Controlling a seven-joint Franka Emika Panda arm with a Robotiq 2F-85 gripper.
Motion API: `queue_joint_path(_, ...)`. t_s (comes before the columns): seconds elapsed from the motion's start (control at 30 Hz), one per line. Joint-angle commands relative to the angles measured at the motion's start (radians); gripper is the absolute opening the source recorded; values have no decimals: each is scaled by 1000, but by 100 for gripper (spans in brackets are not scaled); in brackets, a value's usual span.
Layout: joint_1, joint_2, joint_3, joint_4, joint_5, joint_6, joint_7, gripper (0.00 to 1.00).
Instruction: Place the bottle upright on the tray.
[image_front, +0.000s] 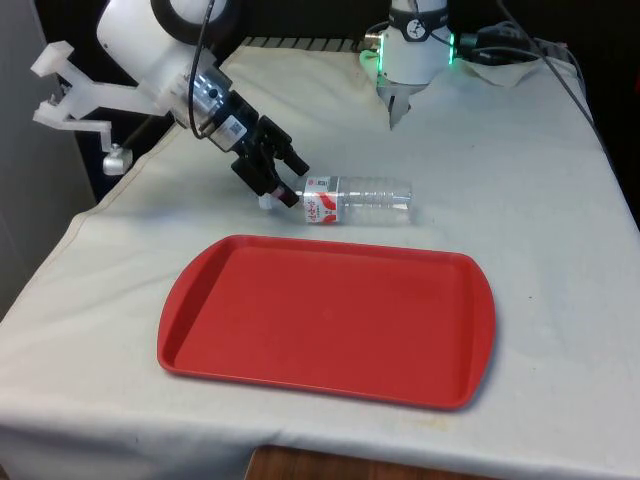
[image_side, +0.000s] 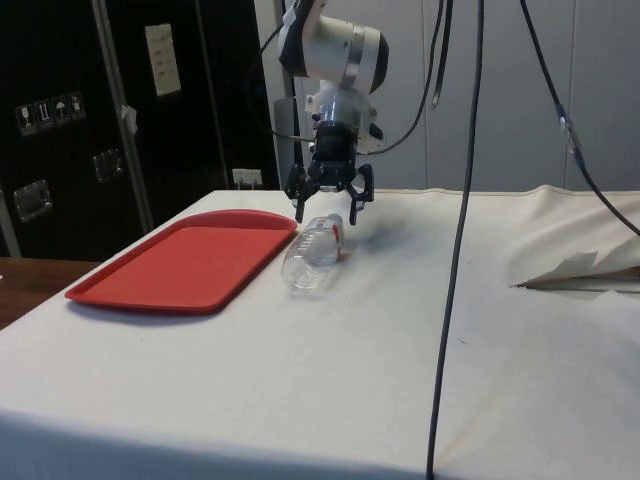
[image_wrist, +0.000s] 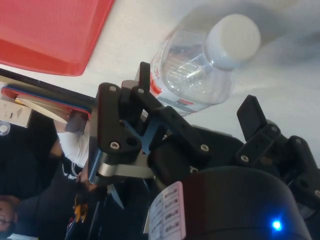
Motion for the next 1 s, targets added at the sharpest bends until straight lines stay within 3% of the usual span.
queue_joint_path(0.0,-10,12,7,12,11,-15,0,100)
queue_joint_path(0.03,0,4,0,2,4,-3,0,100)
queue_joint_path(0.07,-10,15,7,14,14,-18,0,100)
queue_joint_path(0.27,-18,45,5,35,44,-56,-4,100)
queue_joint_path(0.3,-18,49,4,38,49,-62,-5,100)
queue_joint_path(0.33,-8,43,-4,28,44,-49,-5,100)
queue_joint_path(0.37,-19,54,3,42,53,-68,-6,100)
queue_joint_path(0.4,-20,59,3,45,57,-74,-7,100)
queue_joint_path(0.57,-20,82,-3,60,84,-107,-9,100)
queue_joint_path(0.6,-11,78,-11,52,80,-97,-9,100)
queue_joint_path(0.63,-20,85,-5,61,87,-111,-10,100)
queue_joint_path(0.87,-19,94,-8,63,100,-130,-12,100)
queue_joint_path(0.9,-12,91,-13,57,95,-122,-10,100)
queue_joint_path(0.97,-19,95,-9,63,102,-133,-12,100)
